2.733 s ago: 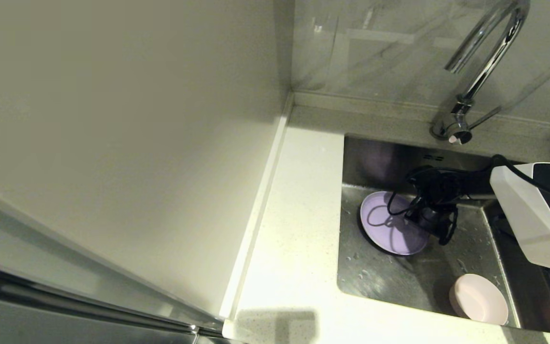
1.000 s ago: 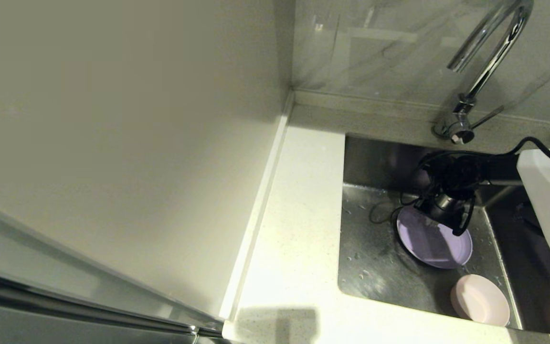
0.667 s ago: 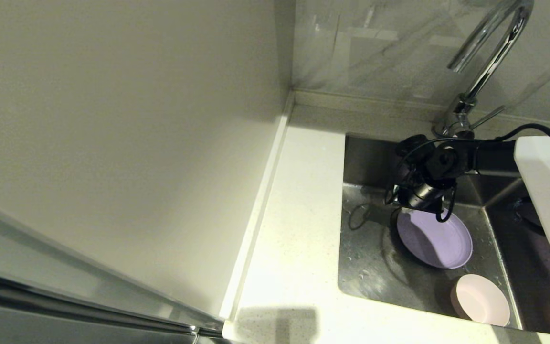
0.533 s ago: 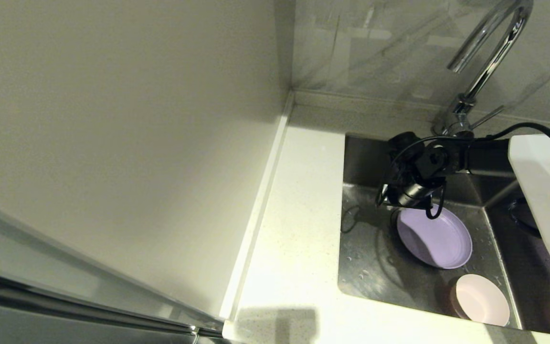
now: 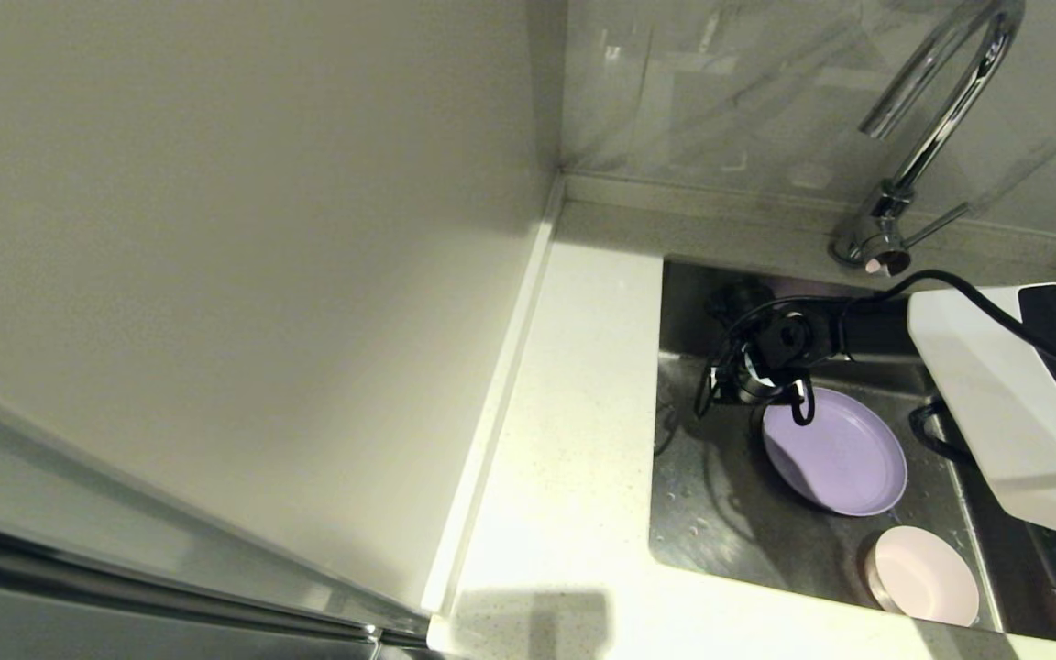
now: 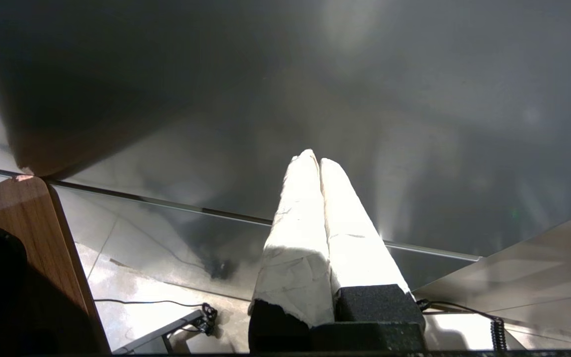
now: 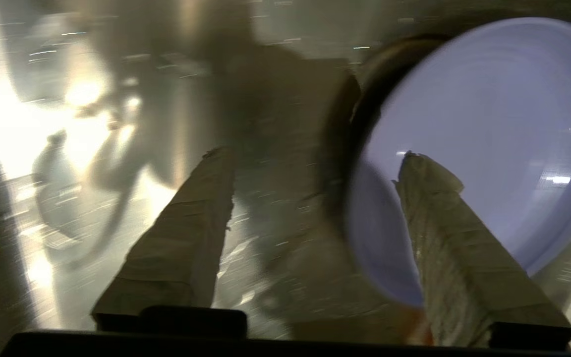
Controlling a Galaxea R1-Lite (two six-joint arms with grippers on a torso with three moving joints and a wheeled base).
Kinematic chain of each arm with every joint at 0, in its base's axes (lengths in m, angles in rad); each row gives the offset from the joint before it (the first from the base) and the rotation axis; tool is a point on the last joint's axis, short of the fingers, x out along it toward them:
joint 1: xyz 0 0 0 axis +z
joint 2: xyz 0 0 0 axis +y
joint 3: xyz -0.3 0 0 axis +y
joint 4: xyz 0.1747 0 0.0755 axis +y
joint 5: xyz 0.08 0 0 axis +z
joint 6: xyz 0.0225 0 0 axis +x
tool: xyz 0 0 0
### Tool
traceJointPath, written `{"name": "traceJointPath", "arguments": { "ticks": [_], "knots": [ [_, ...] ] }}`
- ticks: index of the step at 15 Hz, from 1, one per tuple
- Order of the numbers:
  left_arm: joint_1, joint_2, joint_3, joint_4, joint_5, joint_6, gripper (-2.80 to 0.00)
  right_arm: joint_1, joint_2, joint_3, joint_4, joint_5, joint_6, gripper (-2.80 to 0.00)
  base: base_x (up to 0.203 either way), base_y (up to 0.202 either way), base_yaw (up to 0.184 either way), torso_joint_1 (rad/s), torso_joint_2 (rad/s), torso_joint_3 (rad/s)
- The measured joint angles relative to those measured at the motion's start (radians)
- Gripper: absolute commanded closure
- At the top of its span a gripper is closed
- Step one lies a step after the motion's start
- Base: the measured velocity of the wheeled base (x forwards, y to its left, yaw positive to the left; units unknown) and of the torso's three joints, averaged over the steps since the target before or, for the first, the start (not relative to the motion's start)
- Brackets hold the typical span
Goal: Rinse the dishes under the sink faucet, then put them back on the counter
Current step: Put a plate back to the table from the sink
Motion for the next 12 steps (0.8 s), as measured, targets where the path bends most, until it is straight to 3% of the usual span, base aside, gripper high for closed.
{"name": "traceJointPath", "arguments": {
  "ticks": [2,12],
  "knots": [
    [0.0,0.0,0.0,0.0,0.0,0.001,0.0,-0.018,0.003,0.0,0.001,-0.04,-0.017,-2.8,0.0,0.0,0.0,0.0,0.0,0.0],
    [-0.001,0.0,0.0,0.0,0.0,0.0,0.0,-0.061,0.054,0.017,0.009,-0.046,-0.027,-2.8,0.0,0.0,0.0,0.0,0.0,0.0]
  ]
}}
